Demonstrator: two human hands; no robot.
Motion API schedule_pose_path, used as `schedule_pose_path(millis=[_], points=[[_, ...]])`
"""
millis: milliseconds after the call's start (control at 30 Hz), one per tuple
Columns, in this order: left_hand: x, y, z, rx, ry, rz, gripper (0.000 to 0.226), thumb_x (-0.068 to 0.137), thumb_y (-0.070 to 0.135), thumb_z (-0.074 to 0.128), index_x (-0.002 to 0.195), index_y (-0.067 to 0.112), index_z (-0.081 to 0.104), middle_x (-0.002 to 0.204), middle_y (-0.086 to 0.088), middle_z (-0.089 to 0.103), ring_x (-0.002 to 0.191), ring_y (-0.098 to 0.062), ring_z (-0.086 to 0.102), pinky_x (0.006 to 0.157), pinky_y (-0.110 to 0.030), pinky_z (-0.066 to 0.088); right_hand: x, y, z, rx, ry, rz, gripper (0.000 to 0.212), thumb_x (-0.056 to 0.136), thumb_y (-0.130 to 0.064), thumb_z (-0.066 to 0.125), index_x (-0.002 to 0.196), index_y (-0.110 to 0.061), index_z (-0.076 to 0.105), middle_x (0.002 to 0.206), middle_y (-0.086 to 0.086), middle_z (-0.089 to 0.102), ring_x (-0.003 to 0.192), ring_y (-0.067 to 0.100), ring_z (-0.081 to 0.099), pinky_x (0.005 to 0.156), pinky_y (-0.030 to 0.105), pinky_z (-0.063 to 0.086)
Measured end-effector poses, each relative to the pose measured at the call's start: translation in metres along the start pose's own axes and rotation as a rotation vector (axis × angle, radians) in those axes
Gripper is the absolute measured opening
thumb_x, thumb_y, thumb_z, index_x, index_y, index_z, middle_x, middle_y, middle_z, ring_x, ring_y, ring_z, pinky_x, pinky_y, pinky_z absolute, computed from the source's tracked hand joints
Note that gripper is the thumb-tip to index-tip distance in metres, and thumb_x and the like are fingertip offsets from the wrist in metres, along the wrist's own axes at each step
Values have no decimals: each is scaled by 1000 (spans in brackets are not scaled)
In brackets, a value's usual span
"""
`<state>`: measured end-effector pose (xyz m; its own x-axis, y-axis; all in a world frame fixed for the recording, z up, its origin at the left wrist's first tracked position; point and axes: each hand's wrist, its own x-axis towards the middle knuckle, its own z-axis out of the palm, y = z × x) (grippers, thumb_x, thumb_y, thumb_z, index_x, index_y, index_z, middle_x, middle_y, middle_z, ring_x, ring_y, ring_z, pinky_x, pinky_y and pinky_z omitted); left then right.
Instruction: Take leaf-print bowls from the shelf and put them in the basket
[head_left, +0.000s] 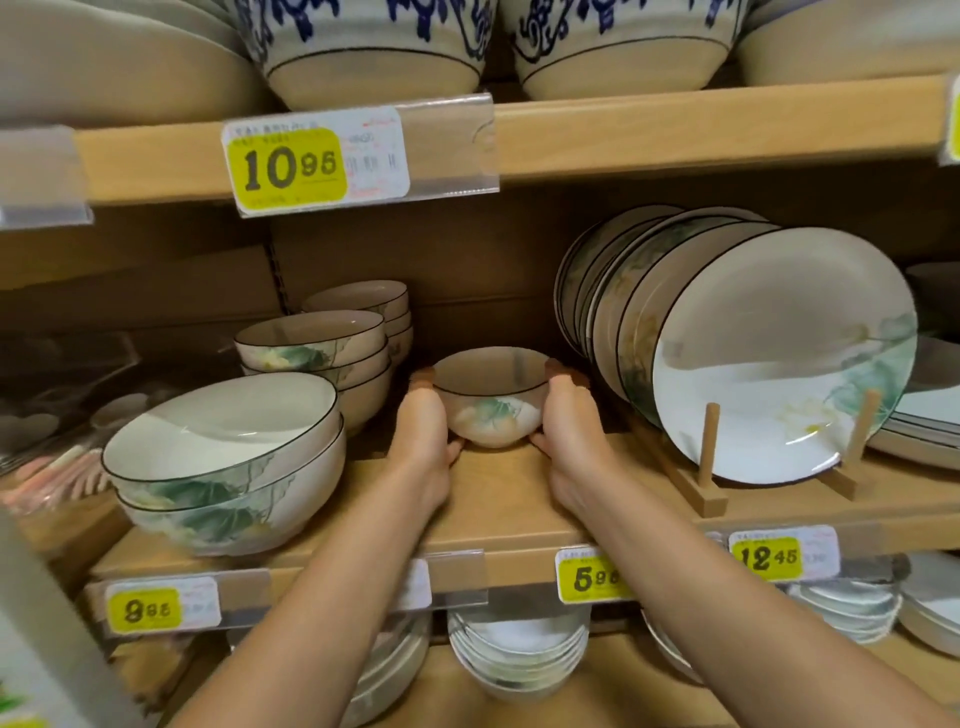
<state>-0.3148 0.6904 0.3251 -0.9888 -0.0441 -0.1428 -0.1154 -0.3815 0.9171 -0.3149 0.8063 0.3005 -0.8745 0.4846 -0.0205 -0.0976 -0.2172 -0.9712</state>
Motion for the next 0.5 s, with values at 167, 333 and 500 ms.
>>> schedule_pose_path(millis=[167,333,500], points=[[38,0,29,-52,14,-41,25,99,45,40,109,25,50,95,-5,61,79,-20,56,71,-35,51,40,-6,25,-76,51,-34,54,98,-49,37,145,-24,36,144,9,44,130,31,44,109,48,38],[90,-13,36,62,35,57,46,100,46,34,136,21,50,139,-14,49,123,-32,51,106,-47,43,70,-9,34,-136,50,-60,53,101,-48,31,146,-21,38,149,9,40,135,29,39,113,46,32],[121,-25,39,66,-12,143,52,100,46,32,145,23,43,145,-13,46,132,-31,45,112,-48,36,90,-2,39,-100,3,-81,56,101,-49,31,148,-20,36,150,7,42,136,27,40,114,46,31]])
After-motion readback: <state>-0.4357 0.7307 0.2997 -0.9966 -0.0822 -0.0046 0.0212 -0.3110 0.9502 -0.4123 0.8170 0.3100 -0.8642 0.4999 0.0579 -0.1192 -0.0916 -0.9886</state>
